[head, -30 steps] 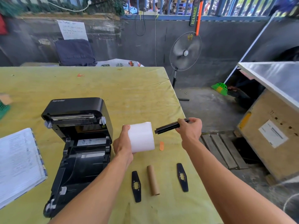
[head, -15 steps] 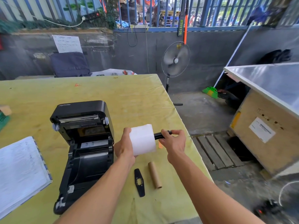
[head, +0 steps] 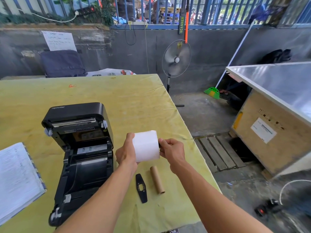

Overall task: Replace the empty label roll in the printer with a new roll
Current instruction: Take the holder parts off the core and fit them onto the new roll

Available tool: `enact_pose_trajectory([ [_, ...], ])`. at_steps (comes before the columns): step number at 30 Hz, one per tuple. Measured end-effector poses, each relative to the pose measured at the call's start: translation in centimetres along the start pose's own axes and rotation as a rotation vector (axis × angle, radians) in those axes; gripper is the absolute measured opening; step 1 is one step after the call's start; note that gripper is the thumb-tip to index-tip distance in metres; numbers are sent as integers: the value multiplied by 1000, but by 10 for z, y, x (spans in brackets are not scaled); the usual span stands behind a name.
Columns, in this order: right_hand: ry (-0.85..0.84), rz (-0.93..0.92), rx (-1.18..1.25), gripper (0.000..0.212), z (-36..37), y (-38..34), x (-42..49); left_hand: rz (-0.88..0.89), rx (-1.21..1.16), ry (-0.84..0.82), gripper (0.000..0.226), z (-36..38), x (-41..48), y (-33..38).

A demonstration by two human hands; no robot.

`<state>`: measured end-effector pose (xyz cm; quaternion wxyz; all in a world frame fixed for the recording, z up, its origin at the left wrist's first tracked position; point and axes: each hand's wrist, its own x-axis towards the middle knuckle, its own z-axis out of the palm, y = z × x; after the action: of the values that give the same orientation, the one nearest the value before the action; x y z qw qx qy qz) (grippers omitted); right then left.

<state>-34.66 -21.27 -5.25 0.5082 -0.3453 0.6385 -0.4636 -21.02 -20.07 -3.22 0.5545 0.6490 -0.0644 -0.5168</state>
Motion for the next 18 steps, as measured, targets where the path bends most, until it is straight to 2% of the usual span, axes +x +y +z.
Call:
enact_pose_trajectory([
  [2,38,-13,-96,28,-4,4,7,-5,6,-12,41,2,4,-3],
  [5,130,-58,-538,16,-24,15,18,-19,5,-23,38,7,11,-7],
  [7,85,-21,-844,20,-40,29,25,-21,8,-23,37,11,14,-9],
  [9,10,73,-1045,27,-50,42,30,-24,6,-12,38,16,19,-12],
  [13,-26,172,-1164,36,-55,55,38,-31,7,-3,42,24,28,-15],
  [18,-95,189,-1190,25,-61,50,51,-28,22,24,40,34,42,-18],
])
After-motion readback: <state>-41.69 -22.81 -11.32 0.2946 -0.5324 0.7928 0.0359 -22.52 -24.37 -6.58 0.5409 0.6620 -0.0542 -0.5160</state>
